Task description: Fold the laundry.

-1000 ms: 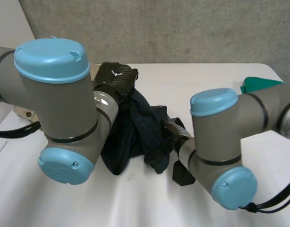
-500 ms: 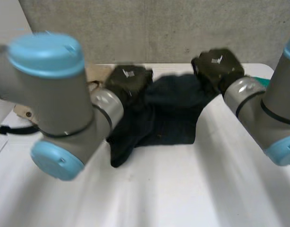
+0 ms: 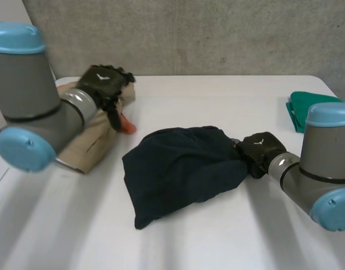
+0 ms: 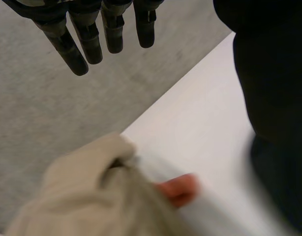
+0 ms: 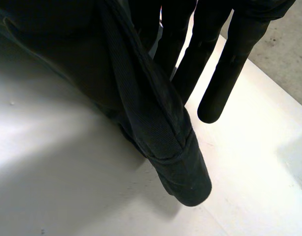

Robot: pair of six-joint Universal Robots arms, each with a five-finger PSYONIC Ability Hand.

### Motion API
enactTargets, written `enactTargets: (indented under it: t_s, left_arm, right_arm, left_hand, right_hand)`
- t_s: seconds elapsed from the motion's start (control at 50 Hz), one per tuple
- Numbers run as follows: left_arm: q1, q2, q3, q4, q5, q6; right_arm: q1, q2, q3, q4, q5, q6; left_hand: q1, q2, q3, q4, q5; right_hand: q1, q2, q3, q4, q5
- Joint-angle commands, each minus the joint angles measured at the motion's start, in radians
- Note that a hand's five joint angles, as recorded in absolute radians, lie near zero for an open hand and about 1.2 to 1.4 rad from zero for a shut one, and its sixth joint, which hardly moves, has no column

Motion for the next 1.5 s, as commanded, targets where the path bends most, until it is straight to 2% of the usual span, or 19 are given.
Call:
enactTargets:
  t_s: [0.02,0.16,0.34,0.36,0.4,0.42,0.46,0.52,0.66,0.74,0.88,0.9,0.96,1.06,1.16,1.32,1.38,1.4,1.5]
  left_arm:
    - [0.159,-0.301,0.305,-0.032,0.091,0.248]
    - [0.186,-0.551,0.586,-0.08,0.168,0.435]
    - [0.195,-0.725,0.767,-0.1,0.231,0.556]
    - [0.197,-0.739,0.783,-0.1,0.225,0.568]
    - [0.205,-0.769,0.829,-0.098,0.185,0.6]
    - [0.206,-0.777,0.841,-0.097,0.162,0.611]
    - [0.212,-0.798,0.873,-0.065,0.059,0.625]
    - [0.249,-0.831,0.924,0.026,-0.013,0.657]
    - [0.353,-0.887,1.0,0.043,-0.032,0.784]
    - [0.381,-0.924,1.045,0.048,-0.061,0.803]
    - [0.36,-0.836,0.956,0.066,-0.05,0.726]
    - [0.344,-0.787,0.885,0.077,-0.045,0.701]
    - [0.329,-0.711,0.765,0.113,-0.023,0.67]
    - [0.314,-0.535,0.501,0.276,0.022,0.61]
    - [0.303,-0.383,0.3,0.287,0.042,0.559]
    - [0.284,-0.075,0.024,0.094,0.086,0.421]
    - [0.263,0.062,-0.061,-0.036,0.111,0.311]
    - [0.246,0.126,-0.1,-0.094,0.12,0.235]
    - [0.165,0.272,-0.231,-0.228,0.137,0.004]
  right_arm:
    - [0.013,-0.002,0.043,-0.038,-0.003,-0.022]
    - [0.005,0.0,0.063,-0.066,-0.003,-0.027]
    - [0.002,0.004,0.072,-0.092,0.0,-0.032]
    - [0.002,0.004,0.073,-0.094,0.001,-0.032]
    - [-0.001,0.001,0.076,-0.098,0.001,-0.035]
    - [-0.002,0.001,0.076,-0.1,0.0,-0.035]
    - [-0.006,0.0,0.076,-0.101,-0.002,-0.036]
    - [-0.006,0.0,0.078,-0.103,0.0,-0.036]
    - [-0.001,-0.002,0.081,-0.103,-0.005,-0.036]
    - [0.011,-0.002,0.082,-0.103,-0.002,-0.036]
    - [0.019,-0.014,0.082,-0.103,-0.003,-0.036]
    - [0.018,-0.022,0.078,-0.103,-0.005,-0.033]
    - [0.016,-0.031,0.073,-0.104,-0.006,-0.035]
    - [0.021,-0.062,0.061,-0.098,-0.008,-0.029]
    - [0.03,-0.08,0.049,-0.091,-0.012,-0.025]
    - [0.037,-0.108,-0.005,-0.043,-0.011,-0.024]
    - [0.05,-0.12,-0.043,0.001,-0.006,-0.021]
    - [0.059,-0.121,-0.065,0.026,-0.003,-0.015]
    - [0.091,-0.114,-0.152,0.116,0.023,0.037]
  left_hand:
    - [-0.025,-0.028,-0.031,-0.024,-0.048]
    - [-0.025,-0.028,-0.031,-0.024,-0.048]
    - [0.024,0.022,0.018,0.025,0.001]
    - [0.185,0.183,0.18,0.186,0.162]
    - [0.985,0.982,0.979,0.986,0.962]
    - [1.194,1.192,1.189,1.195,1.171]
    - [1.197,1.194,1.191,1.197,1.173]
    - [1.197,1.194,1.191,1.197,1.173]
    - [1.197,1.194,1.191,1.197,1.173]
    - [1.197,1.194,1.191,1.197,1.173]
    - [1.168,1.165,1.162,1.169,1.145]
    - [0.676,0.674,0.671,0.677,0.653]
    - [-0.02,-0.022,-0.025,-0.019,-0.043]
    - [-0.025,-0.028,-0.031,-0.024,-0.048]
    - [-0.025,-0.028,-0.031,-0.024,-0.048]
    - [-0.025,-0.028,-0.031,-0.024,-0.048]
    - [-0.025,-0.028,-0.031,-0.024,-0.048]
    - [-0.025,-0.028,-0.031,-0.024,-0.048]
    - [-0.025,-0.028,-0.031,-0.024,-0.048]
  right_hand:
    - [0.276,0.222,0.212,0.202,0.206]
    - [0.276,0.222,0.212,0.202,0.206]
    - [0.276,0.222,0.212,0.202,0.206]
    - [0.276,0.222,0.212,0.202,0.206]
    - [0.276,0.222,0.212,0.202,0.206]
    - [0.276,0.222,0.212,0.202,0.206]
    - [0.276,0.222,0.212,0.202,0.206]
    - [0.276,0.222,0.212,0.202,0.206]
    - [0.276,0.222,0.212,0.202,0.206]
    - [0.276,0.222,0.212,0.202,0.206]
    - [0.276,0.222,0.212,0.202,0.206]
    - [0.276,0.222,0.212,0.202,0.206]
    - [0.276,0.222,0.212,0.202,0.206]
    - [0.276,0.222,0.212,0.202,0.206]
    - [0.276,0.222,0.212,0.202,0.206]
    - [0.276,0.222,0.212,0.202,0.206]
    - [0.276,0.222,0.212,0.202,0.206]
    - [0.276,0.222,0.212,0.202,0.206]
    - [0.276,0.222,0.212,0.202,0.206]
